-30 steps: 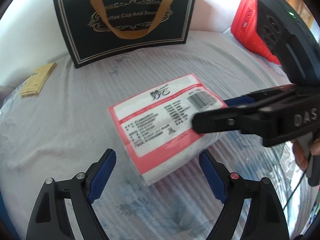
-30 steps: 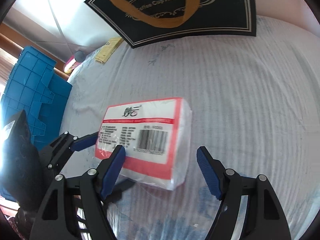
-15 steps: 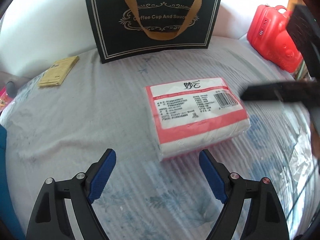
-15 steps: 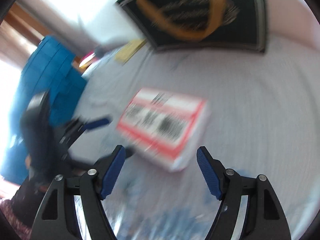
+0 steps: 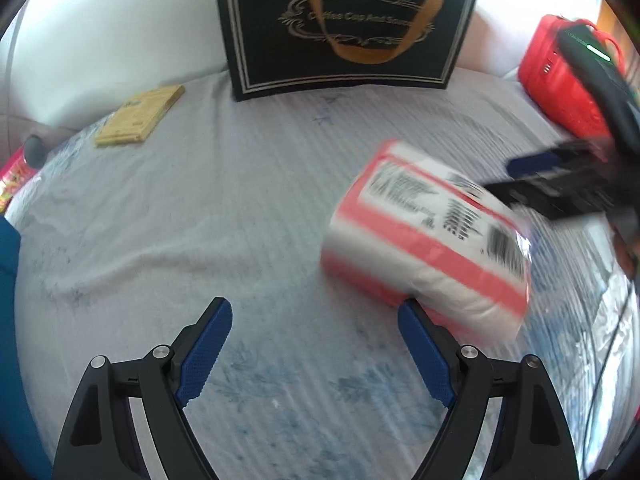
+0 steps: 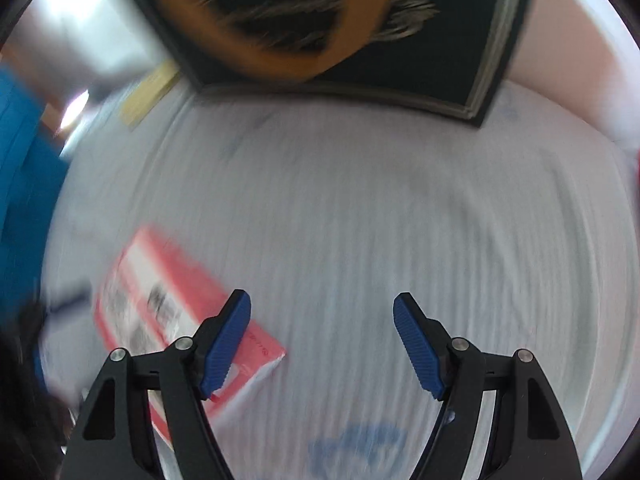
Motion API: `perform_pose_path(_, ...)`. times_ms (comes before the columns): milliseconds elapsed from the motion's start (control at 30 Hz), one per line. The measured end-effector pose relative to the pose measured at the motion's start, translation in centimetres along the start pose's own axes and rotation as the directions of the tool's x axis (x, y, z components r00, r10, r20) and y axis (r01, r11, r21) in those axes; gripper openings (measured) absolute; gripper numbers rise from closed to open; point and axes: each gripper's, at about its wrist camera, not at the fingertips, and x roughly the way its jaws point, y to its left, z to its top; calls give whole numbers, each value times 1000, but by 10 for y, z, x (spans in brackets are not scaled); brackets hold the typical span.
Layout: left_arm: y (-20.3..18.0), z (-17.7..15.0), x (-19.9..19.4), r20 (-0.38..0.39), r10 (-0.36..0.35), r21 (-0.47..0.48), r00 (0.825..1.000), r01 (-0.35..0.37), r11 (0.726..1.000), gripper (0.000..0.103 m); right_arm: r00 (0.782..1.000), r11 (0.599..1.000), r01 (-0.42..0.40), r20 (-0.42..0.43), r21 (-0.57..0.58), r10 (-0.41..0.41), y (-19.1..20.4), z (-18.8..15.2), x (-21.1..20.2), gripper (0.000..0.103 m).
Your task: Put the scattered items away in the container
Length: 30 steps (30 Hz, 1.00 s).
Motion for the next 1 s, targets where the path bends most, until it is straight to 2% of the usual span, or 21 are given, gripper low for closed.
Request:
perform_pose_path(100,-2,0,1,1,0,20,1000,0,1000,86,992,999,-49,113,2,49,-7,-18,-26,74)
perform_pose_path(133,-5,0,1,0,1,36,1000,-1,999,86,986,997,-77,148,3,76,-7,-21,-33,77)
perform_pose_path(167,-7,-1,1,-2,0,51,1000,0,999,86,984,995,-101,149,-2,101,-5,-22,-33,83)
perform_pose_path(233,-9,-4,-2,0,2,61,1000,-2,998,86,980,989,-147,131,-15,148,1,-23,-30,84)
perform_pose_path(333,-7,-7,-3,-3,14,36,1000,-14,999,86,987,995,-92,127,-42,96,14,-20,-25,84)
perform_pose_path(400,-5,-8,-4,-8,32,16,999,-31,999,86,985,995,-98,144,18,95,7,-17,-24,84)
perform_pose_path(500,-1,-5,1,-25,59,-27,998,-60,998,86,987,998,-10,161,61,0,-6,-10,-18,84)
perform_pose_path(600,2,0,12,-48,83,-48,995,-85,995,86,987,995,70,139,67,-79,-3,-6,-2,84)
perform_pose_path(700,0,2,21,-65,93,-37,994,-96,995,86,990,994,109,92,-30,-106,10,-2,18,84)
perform_pose_path(833,3,-1,20,-56,44,-52,997,-47,998,79,991,992,70,118,-109,-57,19,-5,16,79)
perform_pose_path(933,2,-5,13,-43,27,-42,999,-29,999,70,992,992,32,122,-118,-18,20,-13,7,79)
perform_pose_path(1000,2,-6,6,-33,12,-46,999,-13,999,68,993,992,15,120,-127,1,24,-17,3,75)
